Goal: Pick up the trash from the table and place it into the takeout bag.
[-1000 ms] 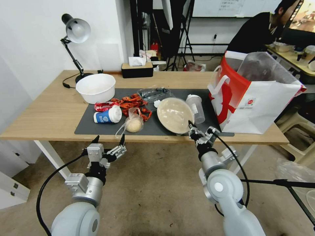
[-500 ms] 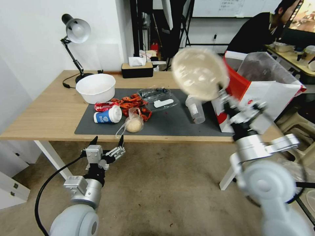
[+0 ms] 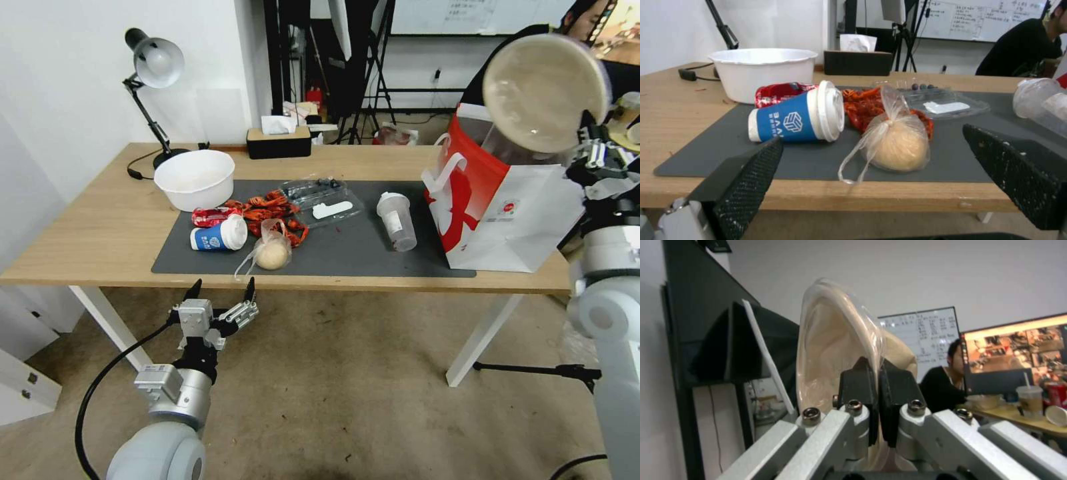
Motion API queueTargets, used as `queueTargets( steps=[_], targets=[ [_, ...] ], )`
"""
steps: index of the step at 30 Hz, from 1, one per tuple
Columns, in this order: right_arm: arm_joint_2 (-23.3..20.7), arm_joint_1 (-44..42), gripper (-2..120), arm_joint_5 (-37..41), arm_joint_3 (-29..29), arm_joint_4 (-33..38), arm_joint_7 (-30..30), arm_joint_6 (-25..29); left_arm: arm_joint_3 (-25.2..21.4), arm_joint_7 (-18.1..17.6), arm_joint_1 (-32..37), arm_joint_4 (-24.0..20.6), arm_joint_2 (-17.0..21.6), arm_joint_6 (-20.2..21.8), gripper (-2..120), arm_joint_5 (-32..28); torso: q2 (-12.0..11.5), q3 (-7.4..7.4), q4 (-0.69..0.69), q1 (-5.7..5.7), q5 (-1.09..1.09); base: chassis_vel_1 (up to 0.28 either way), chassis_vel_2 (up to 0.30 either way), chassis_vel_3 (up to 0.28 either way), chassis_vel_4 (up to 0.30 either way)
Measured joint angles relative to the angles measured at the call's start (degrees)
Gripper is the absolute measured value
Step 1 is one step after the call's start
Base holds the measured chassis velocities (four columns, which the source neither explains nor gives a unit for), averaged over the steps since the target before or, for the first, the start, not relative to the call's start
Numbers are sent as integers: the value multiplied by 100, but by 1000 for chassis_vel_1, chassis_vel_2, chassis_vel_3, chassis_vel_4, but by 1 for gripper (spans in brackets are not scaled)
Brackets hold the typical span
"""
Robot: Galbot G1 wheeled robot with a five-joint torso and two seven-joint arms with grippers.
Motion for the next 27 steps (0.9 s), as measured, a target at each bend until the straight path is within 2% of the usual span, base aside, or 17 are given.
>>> queueTargets(
  steps=[3, 4, 5, 8, 9, 10, 13, 14, 16, 17, 20, 22, 24, 27],
  targets=[
    [1, 61, 0, -37, -89, -117, 84, -108, 24, 14, 10, -11, -22, -14, 100, 24, 0, 0, 1, 0, 0, 0, 0, 0, 0],
    [15, 78, 5, -40, -116, -139, 116, -151, 27, 20, 11, -12, -31, -19, 100, 29, 0, 0, 1, 0, 0, 0, 0, 0, 0],
    [15, 78, 5, -40, -116, -139, 116, -151, 27, 20, 11, -12, -31, -19, 100, 29, 0, 0, 1, 0, 0, 0, 0, 0, 0],
    [30, 93, 17, -40, -141, -163, 132, -207, 27, 30, 14, -13, -39, -24, 100, 34, 0, 0, 0, 0, 0, 0, 0, 0, 0],
    [30, 99, 25, -36, -145, -171, 134, -219, 27, 35, 12, -13, -42, -25, 100, 35, 0, 0, 1, 0, -1, 0, 0, 0, 0],
    [30, 99, 25, -36, -145, -171, 134, -219, 27, 35, 12, -13, -42, -25, 100, 35, 0, 0, 1, 0, -1, 0, 0, 0, 0],
    [25, 127, 38, 18, -166, -178, 154, -231, 44, 59, -8, -11, -62, -24, 100, 40, 0, 0, 0, 0, -1, 0, 0, 0, 0],
    [25, 127, 38, 18, -166, -178, 154, -231, 44, 59, -8, -11, -62, -24, 100, 40, 0, 0, 0, 0, -1, 0, 0, 0, 0],
    [30, 120, 49, 282, -176, -69, 152, -225, 51, 70, -21, 5, -65, -25, 100, 43, 0, 0, 0, 0, 0, 0, 0, 0, 0],
    [30, 120, 49, 282, -176, -69, 152, -225, 51, 70, -21, 5, -65, -25, 100, 43, 0, 0, 0, 0, 0, 0, 0, 0, 0],
    [59, 37, 62, 974, -213, 239, 52, -150, 52, 75, -40, 27, -58, -24, 100, 43, 0, 0, 0, 0, -1, 0, 0, 0, 0],
    [69, 8, 63, 1091, -225, 306, 13, -130, 52, 75, -43, 30, -56, -25, 100, 43, 0, 0, 1, 0, -2, 0, 0, 0, 0],
    [152, -303, 77, 1508, -333, 709, -350, -24, 50, 77, -59, 57, -44, -25, 100, 40, 0, 0, 1, 0, -2, 0, 0, 0, 0],
    [295, -730, 87, 1539, -511, 1068, -654, -13, 49, 79, -79, 84, -32, -27, 100, 32, 0, 0, -1, -1, -1, 0, 0, 0, 0]
  ],
)
